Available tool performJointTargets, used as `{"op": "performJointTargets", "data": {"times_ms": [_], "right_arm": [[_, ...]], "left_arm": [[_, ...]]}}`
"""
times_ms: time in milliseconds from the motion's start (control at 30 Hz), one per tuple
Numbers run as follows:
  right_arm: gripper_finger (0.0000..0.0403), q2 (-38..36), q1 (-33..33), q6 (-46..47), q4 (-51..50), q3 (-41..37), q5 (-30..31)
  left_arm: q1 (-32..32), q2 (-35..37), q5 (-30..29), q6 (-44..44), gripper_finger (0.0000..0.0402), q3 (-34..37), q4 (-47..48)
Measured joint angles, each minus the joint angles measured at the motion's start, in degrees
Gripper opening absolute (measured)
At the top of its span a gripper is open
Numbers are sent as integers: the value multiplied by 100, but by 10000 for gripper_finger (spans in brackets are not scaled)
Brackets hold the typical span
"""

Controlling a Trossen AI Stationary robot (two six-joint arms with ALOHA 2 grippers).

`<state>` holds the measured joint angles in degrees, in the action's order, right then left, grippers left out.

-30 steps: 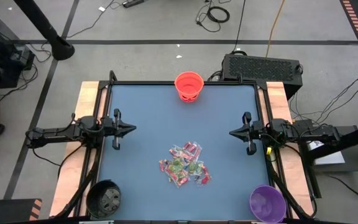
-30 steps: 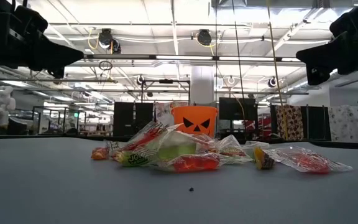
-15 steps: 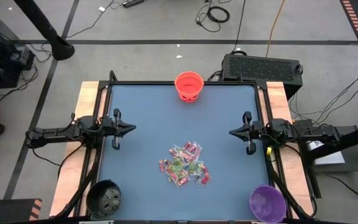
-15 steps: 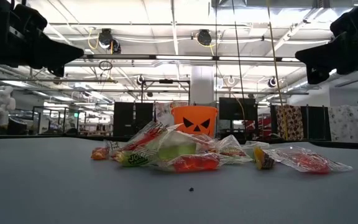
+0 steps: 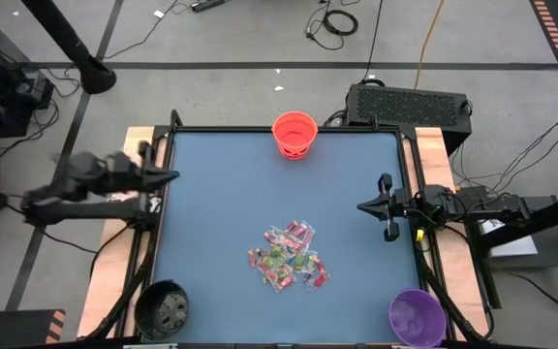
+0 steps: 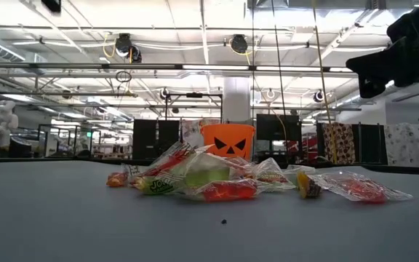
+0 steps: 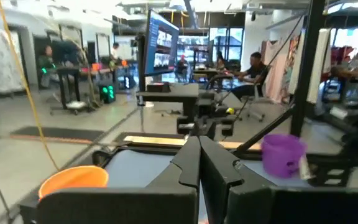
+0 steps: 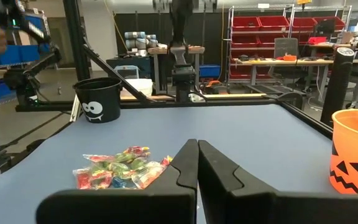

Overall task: Sort candy by brand, put in halloween buckets
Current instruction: Put the orange candy into the black bucket

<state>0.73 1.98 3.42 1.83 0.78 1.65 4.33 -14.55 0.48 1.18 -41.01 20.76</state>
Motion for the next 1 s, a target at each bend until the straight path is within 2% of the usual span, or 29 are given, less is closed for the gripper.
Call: {"op": "performJointTargets", "data": {"times_ms": [167, 233, 300, 500, 633, 767, 900, 1000], "right_arm": [[0, 0, -2, 0, -31, 0, 0], [0, -2, 0, 26, -35, 0, 0], [0, 0, -2, 63, -35, 0, 0], [0, 0, -1, 489, -33, 0, 0], [0, 0, -2, 1288, -38, 0, -2], [0, 0, -1, 2020, -52, 2, -3], [0, 0, 0, 1983, -42, 2, -2], [0, 2, 0, 1971, 236, 0, 18]], "left_arm": [[-2, -1215, 262, 456, 6, -2130, 1234], [-2, -1606, 274, 587, 6, -2678, 1347], [-2, -1906, 274, 587, 6, -2934, 1325], [-5, -2713, 274, 598, 6, -2763, 1873], [-85, -3163, 196, 595, 6, -2377, 1828], [-347, -3488, 34, 610, 6, -1902, 1378], [-732, -3625, -571, 866, 6, -1267, 486], [-978, -3665, -910, 737, 6, -796, -174]]}}
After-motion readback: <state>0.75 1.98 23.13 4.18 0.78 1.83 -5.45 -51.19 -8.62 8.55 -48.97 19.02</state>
